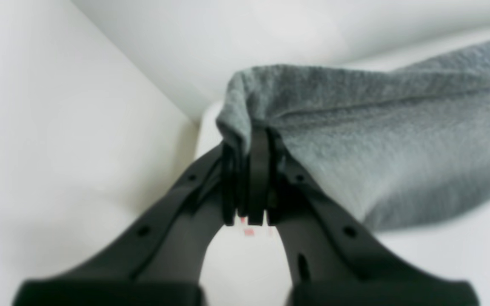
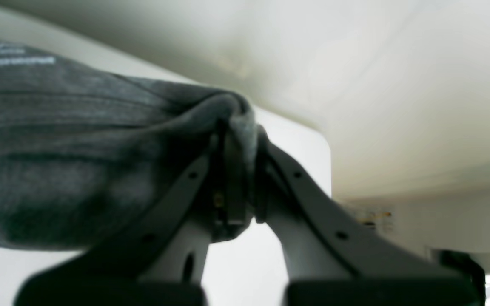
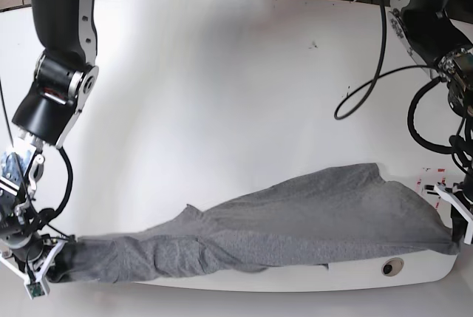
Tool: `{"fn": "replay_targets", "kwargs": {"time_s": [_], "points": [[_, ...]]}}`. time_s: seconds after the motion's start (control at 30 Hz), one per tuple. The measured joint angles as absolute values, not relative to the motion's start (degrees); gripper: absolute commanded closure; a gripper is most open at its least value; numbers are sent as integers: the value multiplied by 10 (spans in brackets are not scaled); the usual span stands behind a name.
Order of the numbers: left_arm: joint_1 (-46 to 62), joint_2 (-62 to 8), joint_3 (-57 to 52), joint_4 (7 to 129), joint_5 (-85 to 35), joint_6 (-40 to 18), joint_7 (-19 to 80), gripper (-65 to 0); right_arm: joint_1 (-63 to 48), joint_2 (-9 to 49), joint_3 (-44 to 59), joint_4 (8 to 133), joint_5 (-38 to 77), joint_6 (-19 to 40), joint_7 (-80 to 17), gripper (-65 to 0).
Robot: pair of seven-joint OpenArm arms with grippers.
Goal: Layout the t-shirt on the table in an organized manner, then fold the t-shirt properly
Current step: 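Stretch the shirt between both grippers, spreading it across the table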
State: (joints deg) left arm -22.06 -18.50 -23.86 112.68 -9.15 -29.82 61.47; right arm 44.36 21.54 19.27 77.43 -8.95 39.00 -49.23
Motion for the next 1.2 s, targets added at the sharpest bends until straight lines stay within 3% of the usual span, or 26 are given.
{"fn": "replay_targets", "kwargs": {"time_s": [0.53,0.77,1.2], "points": [[6,-181,-258,1134,-79,-352,617,0,109,126,265,964,-102,395,-517,-2],[71,-160,-304,1133,-78,-399,613,0,44,85,315,999,-103,394,-517,-2],[159,-161,-337,1133,-75,-405,611,0,-53,34,320,1037,-102,392,-517,-2]]}}
